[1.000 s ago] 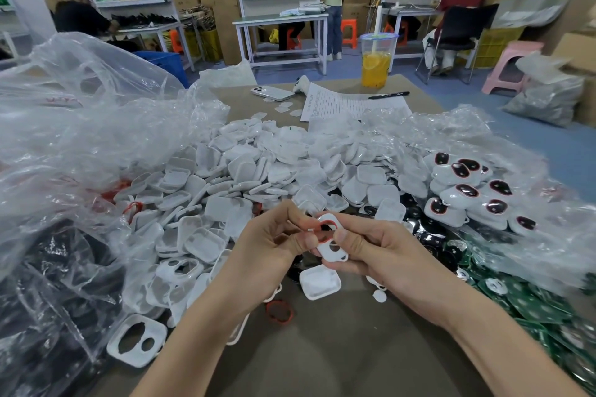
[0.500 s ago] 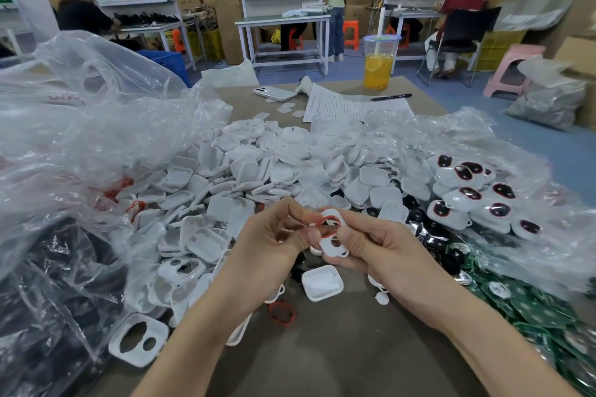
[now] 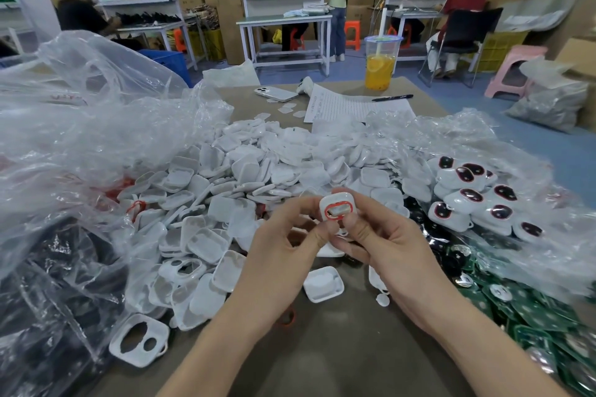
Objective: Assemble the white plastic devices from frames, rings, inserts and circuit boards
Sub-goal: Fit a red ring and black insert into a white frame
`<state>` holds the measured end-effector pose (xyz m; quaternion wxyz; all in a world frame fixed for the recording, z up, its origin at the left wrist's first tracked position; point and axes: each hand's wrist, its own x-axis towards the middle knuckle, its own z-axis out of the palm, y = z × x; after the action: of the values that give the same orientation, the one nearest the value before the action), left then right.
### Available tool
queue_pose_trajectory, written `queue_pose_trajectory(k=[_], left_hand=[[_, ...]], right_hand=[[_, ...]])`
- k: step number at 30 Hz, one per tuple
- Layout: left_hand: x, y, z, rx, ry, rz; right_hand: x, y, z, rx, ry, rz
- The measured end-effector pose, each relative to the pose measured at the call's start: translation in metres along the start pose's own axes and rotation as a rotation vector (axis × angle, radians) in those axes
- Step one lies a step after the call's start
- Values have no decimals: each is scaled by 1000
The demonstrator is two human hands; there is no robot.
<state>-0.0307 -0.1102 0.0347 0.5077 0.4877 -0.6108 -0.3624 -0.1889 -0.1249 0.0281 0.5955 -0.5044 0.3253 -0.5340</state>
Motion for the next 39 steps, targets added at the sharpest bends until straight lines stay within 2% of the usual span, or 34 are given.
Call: queue_pose_trajectory(k=[5,13,29,35,39], left_hand=[[2,-1,0,-18,0,38],[3,3,-5,-83,-41,24],[0,14,-6,-120,-33,-38],[-5,20,0,-197,66,-115],[-7,23,0,-225,77,-135]], right_hand=[[-3,-1,3,-194,52,-97],[-2,1,2,-256,69,-115],[-2,0,3,-184,58,-64],[-1,-1,2,-150,63,-28],[-1,-3,1,-130,60,4]])
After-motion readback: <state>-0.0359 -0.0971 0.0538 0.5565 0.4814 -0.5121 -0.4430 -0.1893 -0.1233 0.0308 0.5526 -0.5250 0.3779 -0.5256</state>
